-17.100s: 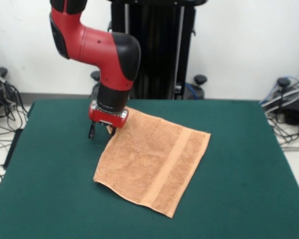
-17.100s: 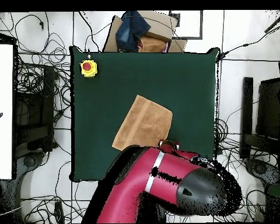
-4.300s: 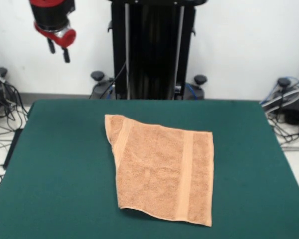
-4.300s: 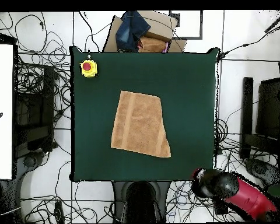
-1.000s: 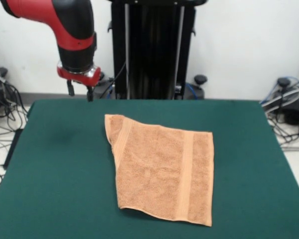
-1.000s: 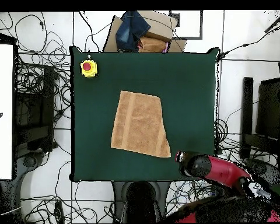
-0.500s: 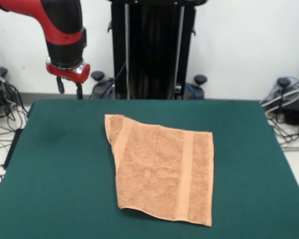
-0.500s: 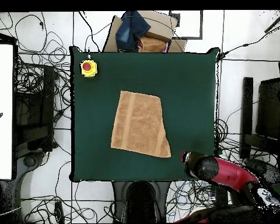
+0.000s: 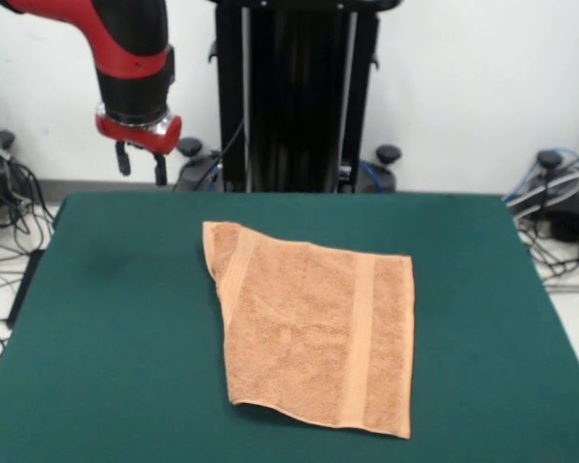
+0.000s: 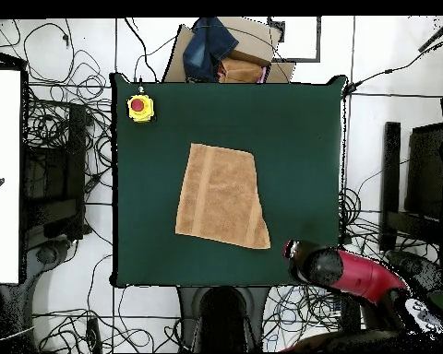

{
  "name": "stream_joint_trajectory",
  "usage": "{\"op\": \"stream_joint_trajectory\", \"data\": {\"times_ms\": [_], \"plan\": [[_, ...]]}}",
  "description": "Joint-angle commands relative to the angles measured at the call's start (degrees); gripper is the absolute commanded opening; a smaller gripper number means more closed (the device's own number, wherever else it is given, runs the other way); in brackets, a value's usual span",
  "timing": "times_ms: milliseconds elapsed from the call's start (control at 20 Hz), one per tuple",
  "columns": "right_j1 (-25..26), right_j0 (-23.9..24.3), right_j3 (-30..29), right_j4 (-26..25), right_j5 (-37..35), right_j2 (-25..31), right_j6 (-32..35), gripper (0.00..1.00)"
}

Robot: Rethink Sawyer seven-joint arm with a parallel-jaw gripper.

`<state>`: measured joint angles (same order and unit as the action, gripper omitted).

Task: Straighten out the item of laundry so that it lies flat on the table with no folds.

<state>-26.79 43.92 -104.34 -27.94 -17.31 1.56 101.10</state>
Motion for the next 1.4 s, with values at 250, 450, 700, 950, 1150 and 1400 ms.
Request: {"op": "stream_joint_trajectory", "data": {"times_ms": [250,450,700,950,1150,1400], "plan": [[-0.2,-2.8,-2.08,-2.49,-0.52,2.83,1.58,1.0],[-0.46,-4.58,-1.65,-2.71,0.24,2.17,2.35,1.0],[-0.52,-4.79,-2.82,-2.45,1.37,2.25,3.09,1.0],[1.48,-6.86,-4.43,-1.07,5.51,1.35,7.54,1.0],[1.09,-8.97,-5.31,-0.34,6.89,-0.53,9.4,1.0],[0.96,-10.59,-6.44,1.12,8.0,-1.37,10.42,1.0]]}}
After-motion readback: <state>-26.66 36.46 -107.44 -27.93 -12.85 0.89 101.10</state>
